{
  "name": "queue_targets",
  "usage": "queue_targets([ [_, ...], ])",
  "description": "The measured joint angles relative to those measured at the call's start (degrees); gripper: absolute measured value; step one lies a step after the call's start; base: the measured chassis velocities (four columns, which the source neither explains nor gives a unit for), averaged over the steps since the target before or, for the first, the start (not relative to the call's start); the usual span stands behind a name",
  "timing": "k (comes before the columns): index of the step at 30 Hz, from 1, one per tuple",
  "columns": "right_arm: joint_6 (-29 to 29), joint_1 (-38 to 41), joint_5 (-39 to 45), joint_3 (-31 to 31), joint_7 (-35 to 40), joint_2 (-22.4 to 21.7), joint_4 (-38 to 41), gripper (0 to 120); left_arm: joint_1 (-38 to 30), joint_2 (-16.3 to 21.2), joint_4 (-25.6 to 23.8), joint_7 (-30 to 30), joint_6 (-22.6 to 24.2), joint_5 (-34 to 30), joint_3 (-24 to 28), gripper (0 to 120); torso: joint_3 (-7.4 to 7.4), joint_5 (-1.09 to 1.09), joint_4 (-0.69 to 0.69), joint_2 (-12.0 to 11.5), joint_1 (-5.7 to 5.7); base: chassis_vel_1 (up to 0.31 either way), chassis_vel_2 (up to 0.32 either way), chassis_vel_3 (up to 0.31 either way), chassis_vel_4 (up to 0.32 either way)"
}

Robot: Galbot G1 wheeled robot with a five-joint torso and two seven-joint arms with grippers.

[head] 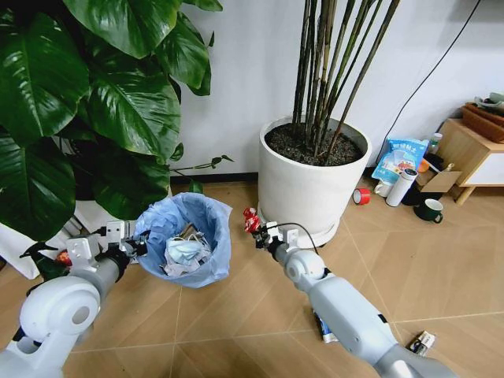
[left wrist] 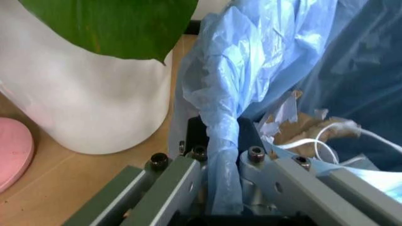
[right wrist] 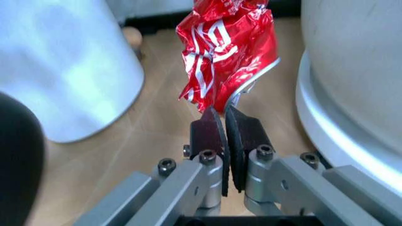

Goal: Pick up the trash bin and place the garbage on the floor into it.

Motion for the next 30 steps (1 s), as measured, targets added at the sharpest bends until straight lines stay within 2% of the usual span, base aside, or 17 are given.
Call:
queue_targets([
  [11, -1.3, -4.57, 1.36, 4.12, 0.26, -4.15, 14.74, 0, -1.01, 0.53, 1.99, 0.67, 0.05, 0.76, 1.11, 0, 0.01, 0.01, 0.0, 0.0, 0.0, 0.0, 0.0, 0.0, 0.0],
  [17, -2.05, -4.56, 2.31, 5.83, 0.2, -7.14, 21.59, 0, -1.55, 0.33, 2.83, 0.67, 0.13, 1.01, 2.59, 0, 0.0, 0.01, 0.0, 0.0, 0.0, 0.0, 0.0, 0.0, 0.0],
  [21, -3.25, -3.1, 5.76, 6.82, 0.16, -9.78, 26.4, 0, -2.82, 0.33, 3.66, 0.71, 0.24, 1.05, 3.97, 0, 0.0, 0.01, 0.0, 0.0, 0.0, 0.0, 0.0, 0.0, 0.0],
  [27, -4.9, -0.47, 11.76, 5.43, -0.31, -12.92, 32.29, 0, -5.0, 0.79, 4.82, 0.72, 0.32, 1.08, 6.42, 0, 0.0, 0.01, 0.0, 0.0, 0.0, 0.0, 0.0, 0.0, 0.0],
  [30, -6.12, 0.98, 15.31, 1.56, 0.39, -13.3, 36.21, 0, -6.12, 1.16, 5.22, 0.77, 0.55, 1.17, 8.22, 0, 0.0, 0.0, 0.01, 0.0, 0.0, 0.0, 0.0, 0.0, 0.0],
])
